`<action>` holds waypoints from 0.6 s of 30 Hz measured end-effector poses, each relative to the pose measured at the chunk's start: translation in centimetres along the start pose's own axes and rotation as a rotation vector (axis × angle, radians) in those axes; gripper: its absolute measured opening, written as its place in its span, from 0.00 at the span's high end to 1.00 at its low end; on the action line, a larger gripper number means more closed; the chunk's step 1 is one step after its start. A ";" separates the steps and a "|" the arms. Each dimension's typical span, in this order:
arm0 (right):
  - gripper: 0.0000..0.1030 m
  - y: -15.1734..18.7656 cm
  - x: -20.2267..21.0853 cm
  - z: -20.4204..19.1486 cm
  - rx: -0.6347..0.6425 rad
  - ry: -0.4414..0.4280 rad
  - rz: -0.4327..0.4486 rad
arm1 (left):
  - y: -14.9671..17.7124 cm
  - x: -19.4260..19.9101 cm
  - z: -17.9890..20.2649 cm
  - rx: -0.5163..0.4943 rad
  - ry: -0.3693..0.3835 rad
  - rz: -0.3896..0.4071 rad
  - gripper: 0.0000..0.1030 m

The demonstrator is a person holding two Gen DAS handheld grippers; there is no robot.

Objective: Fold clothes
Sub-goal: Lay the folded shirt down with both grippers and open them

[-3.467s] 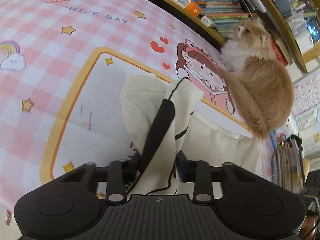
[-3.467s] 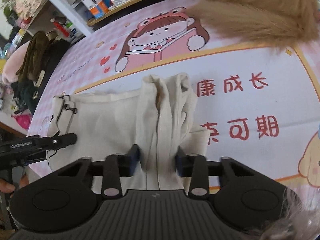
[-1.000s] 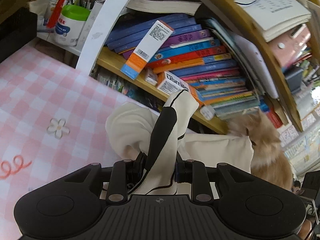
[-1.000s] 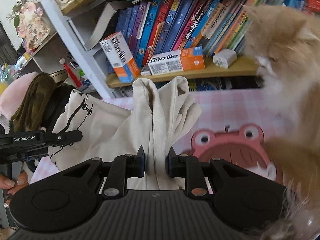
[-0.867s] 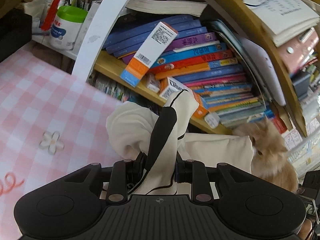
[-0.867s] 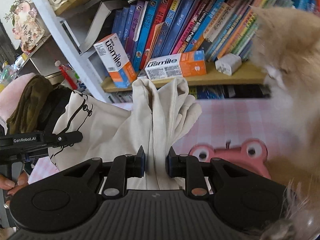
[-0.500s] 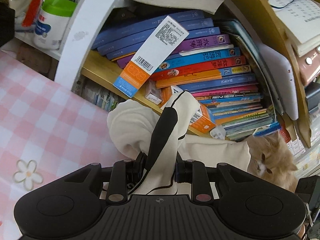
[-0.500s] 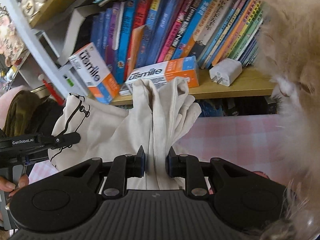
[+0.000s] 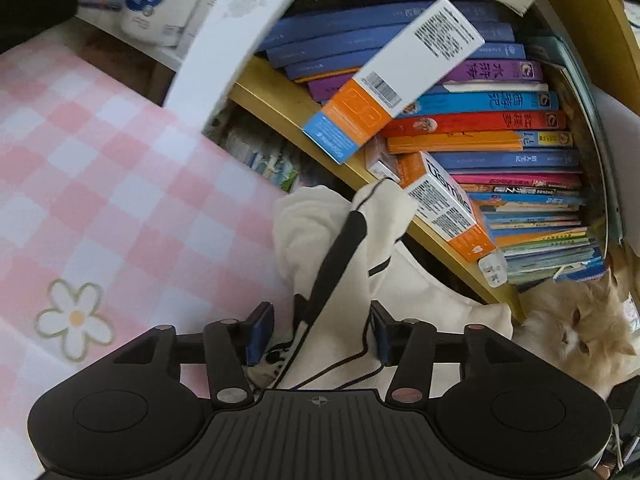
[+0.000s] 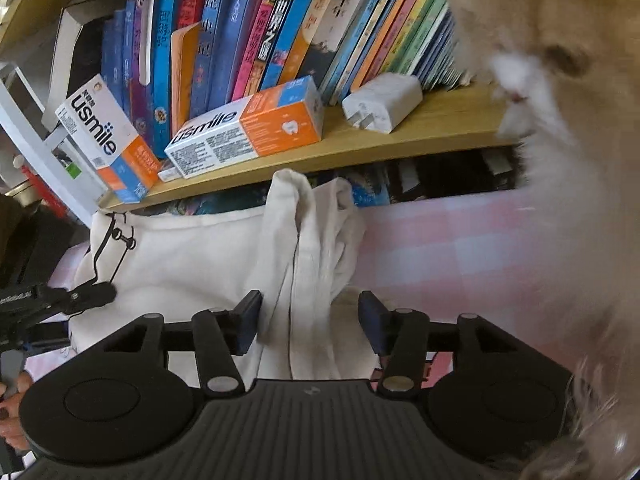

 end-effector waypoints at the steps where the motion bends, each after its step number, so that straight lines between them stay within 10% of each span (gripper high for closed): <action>1: 0.50 -0.1 0.4 -0.3 0.012 0.012 0.012 | 0.0 0.4 -0.1 0.004 -0.005 0.019 0.51; 8: 0.67 -0.7 1.8 -1.8 0.094 0.073 0.043 | -3.3 1.6 1.6 -0.113 -0.073 0.155 0.51; 18: 0.79 -0.3 -0.4 -0.5 -0.078 0.121 0.046 | -5.2 -2.9 0.4 -0.046 -0.223 0.062 0.48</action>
Point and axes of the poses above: each gripper's, at about its wrist camera, not at the fingertips, and x roughly against the way its jaws point, z to its right, y to its underside, the point moved 7 cm from there along -x, roughly the way its jaws point, and after that the axes turned 15 degrees about -y, right-handed, at the moved point
